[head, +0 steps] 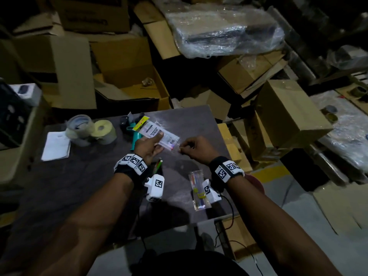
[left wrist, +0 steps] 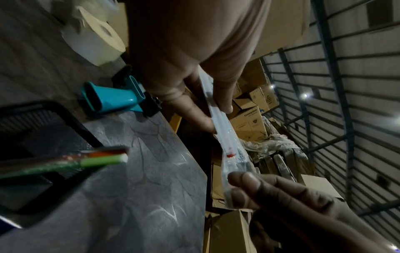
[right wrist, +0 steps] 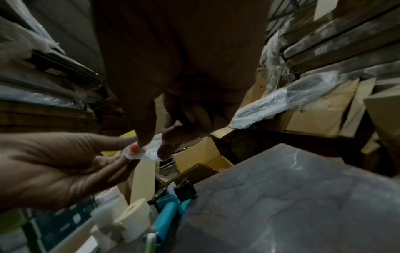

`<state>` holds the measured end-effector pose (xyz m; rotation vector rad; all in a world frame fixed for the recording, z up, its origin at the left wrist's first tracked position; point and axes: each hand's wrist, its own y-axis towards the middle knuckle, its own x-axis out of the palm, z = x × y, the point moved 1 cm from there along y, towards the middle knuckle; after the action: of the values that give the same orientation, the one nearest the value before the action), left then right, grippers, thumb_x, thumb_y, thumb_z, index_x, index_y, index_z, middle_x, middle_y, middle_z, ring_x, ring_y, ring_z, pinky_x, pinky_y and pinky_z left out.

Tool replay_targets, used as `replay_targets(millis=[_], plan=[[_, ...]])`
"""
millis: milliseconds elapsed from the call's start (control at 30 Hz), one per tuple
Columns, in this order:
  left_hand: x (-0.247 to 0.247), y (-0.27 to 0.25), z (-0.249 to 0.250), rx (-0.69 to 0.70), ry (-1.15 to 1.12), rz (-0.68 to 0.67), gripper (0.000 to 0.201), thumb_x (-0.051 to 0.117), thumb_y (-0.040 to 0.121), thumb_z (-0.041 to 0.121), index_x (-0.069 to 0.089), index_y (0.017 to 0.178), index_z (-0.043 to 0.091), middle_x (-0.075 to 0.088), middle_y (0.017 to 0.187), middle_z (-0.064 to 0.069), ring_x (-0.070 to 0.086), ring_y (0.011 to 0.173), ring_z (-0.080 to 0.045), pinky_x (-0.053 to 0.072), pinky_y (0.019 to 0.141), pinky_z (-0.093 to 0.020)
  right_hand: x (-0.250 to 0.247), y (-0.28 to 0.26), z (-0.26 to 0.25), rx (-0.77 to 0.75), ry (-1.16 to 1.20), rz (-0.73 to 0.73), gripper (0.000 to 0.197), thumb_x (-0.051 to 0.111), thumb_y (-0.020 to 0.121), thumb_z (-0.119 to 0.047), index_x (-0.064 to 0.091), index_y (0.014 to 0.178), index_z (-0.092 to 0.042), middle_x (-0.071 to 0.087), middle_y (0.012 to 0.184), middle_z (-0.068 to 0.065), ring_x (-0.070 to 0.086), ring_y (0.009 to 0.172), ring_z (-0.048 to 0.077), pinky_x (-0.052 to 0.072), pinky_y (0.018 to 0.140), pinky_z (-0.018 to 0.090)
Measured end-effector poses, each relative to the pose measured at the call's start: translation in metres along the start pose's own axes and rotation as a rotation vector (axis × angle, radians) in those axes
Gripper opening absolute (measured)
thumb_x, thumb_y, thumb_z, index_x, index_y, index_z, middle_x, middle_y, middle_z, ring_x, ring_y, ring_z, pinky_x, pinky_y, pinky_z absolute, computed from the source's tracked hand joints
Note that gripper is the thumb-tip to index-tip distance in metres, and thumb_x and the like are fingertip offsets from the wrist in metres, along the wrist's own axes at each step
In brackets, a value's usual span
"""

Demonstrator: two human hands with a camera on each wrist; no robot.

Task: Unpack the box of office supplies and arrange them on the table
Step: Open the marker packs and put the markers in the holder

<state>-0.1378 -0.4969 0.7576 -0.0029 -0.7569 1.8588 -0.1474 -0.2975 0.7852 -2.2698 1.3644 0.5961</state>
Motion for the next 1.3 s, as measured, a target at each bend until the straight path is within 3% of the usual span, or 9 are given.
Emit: replay_targets(millis=[200,400,500,600,700,800,1000,1133,1300], plan=[[-0.03,-0.009,0.007,-0.028,-0.103,-0.059,0.021,0.067,0.088,0.01,0.059,0.107,0.012,0.069,0.108,-0.012,0.071,0.088,-0.021,0.058,0.059,-0.027,0.034,0.005,-0.026,0.143,0.323,-0.046,0.023,0.073,0.085,-0.021,0.071,0.093,0.0,0.073,0.086,0.011,0.063,0.065,0.011,0.044,0.052,0.018],[-0.056,-0.016,0.012,-0.053,-0.192,-0.08,0.011,0.065,0.089,0.008,0.06,0.098,0.009,0.068,0.105,-0.016,0.073,0.081,-0.023,0.059,0.061,-0.032,0.067,0.005,-0.042,0.223,0.542,-0.08,0.004,0.071,0.084,-0.007,0.068,0.087,-0.008,0.07,0.08,0.008,0.064,0.062,0.007,0.049,0.056,0.017],[-0.073,-0.019,0.016,-0.065,-0.214,-0.097,0.01,0.064,0.089,0.007,0.06,0.098,0.007,0.07,0.102,-0.017,0.072,0.086,-0.026,0.061,0.064,-0.035,0.083,0.004,-0.047,0.23,0.579,-0.065,0.008,0.074,0.08,-0.005,0.07,0.088,-0.004,0.069,0.07,0.005,0.062,0.059,0.009,0.052,0.058,0.018],[-0.086,-0.023,0.019,-0.084,-0.261,-0.09,0.006,0.062,0.09,0.007,0.06,0.096,0.007,0.074,0.089,-0.013,0.074,0.075,-0.021,0.06,0.058,-0.032,0.096,0.006,-0.051,0.257,0.606,-0.018,0.018,0.074,0.081,-0.005,0.07,0.094,0.006,0.07,0.063,0.001,0.061,0.054,0.008,0.051,0.057,0.017],[-0.099,-0.023,0.021,-0.083,-0.264,-0.078,0.004,0.062,0.091,0.007,0.06,0.094,0.008,0.075,0.079,-0.01,0.074,0.071,-0.02,0.059,0.056,-0.032,0.105,0.005,-0.059,0.275,0.625,-0.002,0.019,0.071,0.082,-0.003,0.069,0.097,0.009,0.071,0.068,0.006,0.063,0.054,0.007,0.051,0.055,0.017],[-0.109,-0.026,0.022,-0.085,-0.247,-0.102,0.008,0.062,0.091,0.008,0.059,0.098,0.007,0.075,0.082,-0.011,0.074,0.072,-0.021,0.059,0.057,-0.031,0.114,0.005,-0.067,0.27,0.695,-0.022,0.021,0.069,0.084,0.0,0.065,0.103,0.006,0.069,0.075,0.014,0.065,0.055,0.011,0.053,0.054,0.017],[-0.126,-0.025,0.027,-0.071,-0.267,-0.085,0.028,0.066,0.088,0.01,0.057,0.114,0.006,0.066,0.116,-0.019,0.073,0.085,-0.023,0.06,0.062,-0.034,0.122,0.007,-0.075,0.256,0.675,-0.029,0.027,0.067,0.086,0.001,0.061,0.108,0.016,0.068,0.071,0.012,0.063,0.052,0.009,0.052,0.052,0.016],[-0.135,-0.021,0.039,-0.065,-0.268,-0.015,0.013,0.061,0.093,0.019,0.058,0.101,0.009,0.067,0.101,-0.012,0.073,0.068,-0.016,0.058,0.053,-0.029,0.117,0.006,-0.075,0.239,0.645,-0.027,0.012,0.065,0.088,0.001,0.066,0.095,0.01,0.067,0.07,0.012,0.062,0.053,0.009,0.054,0.055,0.017],[-0.143,-0.015,0.043,-0.027,-0.251,-0.015,0.011,0.059,0.094,0.022,0.059,0.099,0.012,0.07,0.096,-0.008,0.073,0.069,-0.014,0.06,0.061,-0.031,0.111,0.003,-0.07,0.266,0.671,-0.005,0.007,0.066,0.086,0.003,0.068,0.092,0.006,0.069,0.074,0.013,0.065,0.056,0.011,0.055,0.058,0.019]])
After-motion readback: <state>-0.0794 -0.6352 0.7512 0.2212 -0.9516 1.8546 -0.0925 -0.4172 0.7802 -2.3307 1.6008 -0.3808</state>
